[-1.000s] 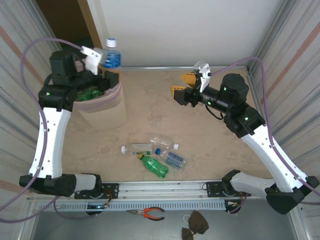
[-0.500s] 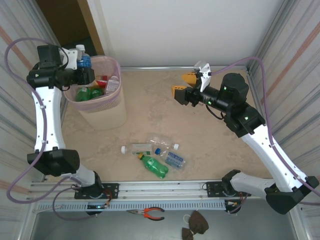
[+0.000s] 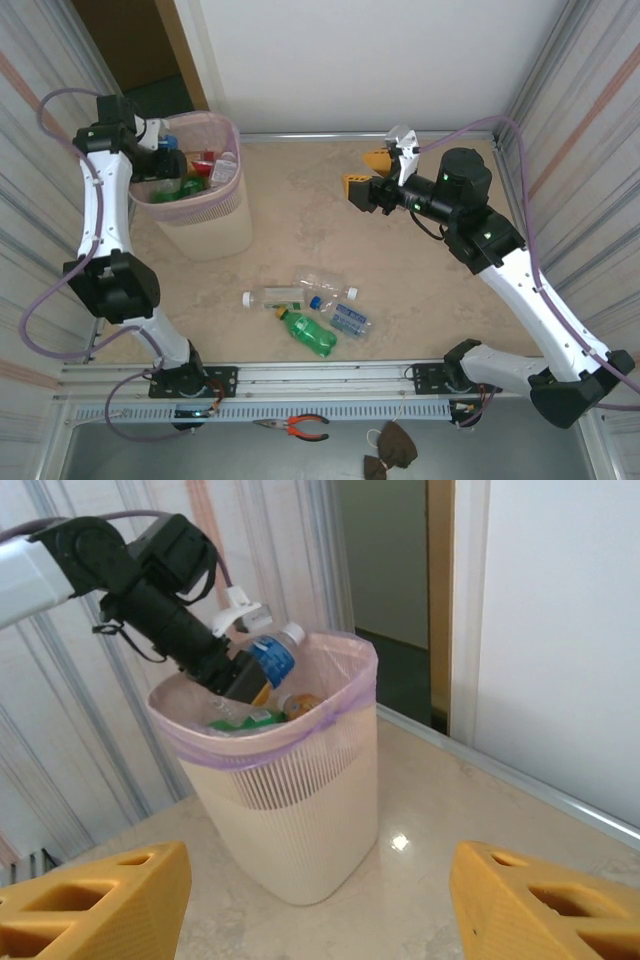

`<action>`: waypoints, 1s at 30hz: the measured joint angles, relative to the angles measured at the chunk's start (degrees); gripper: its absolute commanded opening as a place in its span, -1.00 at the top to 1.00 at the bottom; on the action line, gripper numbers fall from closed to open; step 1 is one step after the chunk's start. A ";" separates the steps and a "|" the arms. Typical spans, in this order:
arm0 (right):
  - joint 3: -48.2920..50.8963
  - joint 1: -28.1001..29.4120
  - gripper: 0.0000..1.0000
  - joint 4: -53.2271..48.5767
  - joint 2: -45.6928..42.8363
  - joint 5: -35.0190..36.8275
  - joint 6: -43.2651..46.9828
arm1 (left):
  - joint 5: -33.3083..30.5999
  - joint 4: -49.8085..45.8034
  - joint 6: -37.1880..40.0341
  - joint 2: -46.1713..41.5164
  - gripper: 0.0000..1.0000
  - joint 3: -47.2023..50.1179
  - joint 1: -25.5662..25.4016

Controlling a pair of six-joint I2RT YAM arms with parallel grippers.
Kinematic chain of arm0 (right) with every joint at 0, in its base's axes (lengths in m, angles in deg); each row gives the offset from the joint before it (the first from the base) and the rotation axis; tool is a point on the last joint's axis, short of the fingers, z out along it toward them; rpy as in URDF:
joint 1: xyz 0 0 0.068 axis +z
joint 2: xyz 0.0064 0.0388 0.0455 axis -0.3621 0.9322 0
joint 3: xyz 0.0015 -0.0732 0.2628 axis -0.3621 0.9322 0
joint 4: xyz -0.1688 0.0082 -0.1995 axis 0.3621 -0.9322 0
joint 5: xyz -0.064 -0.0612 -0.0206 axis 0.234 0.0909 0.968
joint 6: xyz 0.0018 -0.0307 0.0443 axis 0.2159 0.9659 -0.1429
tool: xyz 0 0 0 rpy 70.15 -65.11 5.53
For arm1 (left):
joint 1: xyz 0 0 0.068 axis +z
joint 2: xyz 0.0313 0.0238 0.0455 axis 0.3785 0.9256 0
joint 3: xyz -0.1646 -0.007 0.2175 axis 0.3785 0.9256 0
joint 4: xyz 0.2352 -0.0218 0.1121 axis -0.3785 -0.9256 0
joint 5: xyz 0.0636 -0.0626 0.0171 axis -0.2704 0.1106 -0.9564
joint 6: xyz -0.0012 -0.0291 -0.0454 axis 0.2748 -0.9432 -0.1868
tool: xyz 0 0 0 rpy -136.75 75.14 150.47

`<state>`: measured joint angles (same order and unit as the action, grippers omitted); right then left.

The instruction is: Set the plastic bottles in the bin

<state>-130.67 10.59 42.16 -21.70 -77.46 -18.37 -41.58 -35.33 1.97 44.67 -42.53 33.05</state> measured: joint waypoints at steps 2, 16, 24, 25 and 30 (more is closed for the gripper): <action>0.37 -0.22 -0.36 0.13 0.00 -0.17 0.00 | 0.02 0.04 -0.02 0.22 -0.48 0.02 0.04; 0.76 -1.05 -0.36 0.57 0.00 -0.63 -0.15 | 2.73 0.55 -0.15 -1.92 -0.37 -2.86 0.11; 0.76 -1.09 -0.36 0.52 0.11 -0.90 -0.20 | 9.14 1.20 -0.07 -3.65 -0.27 -3.39 -1.99; 0.76 -1.09 -0.36 0.46 0.13 -1.07 -0.20 | 10.16 1.84 -0.09 -4.00 -0.28 -3.08 -2.34; 0.74 -1.09 -0.36 -2.29 0.57 -1.51 -0.09 | 17.00 6.97 -1.42 -8.76 -0.29 1.62 -2.95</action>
<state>-129.93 9.49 39.86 -21.13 -78.97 -18.46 -24.57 -28.36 0.55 35.91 -40.92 30.10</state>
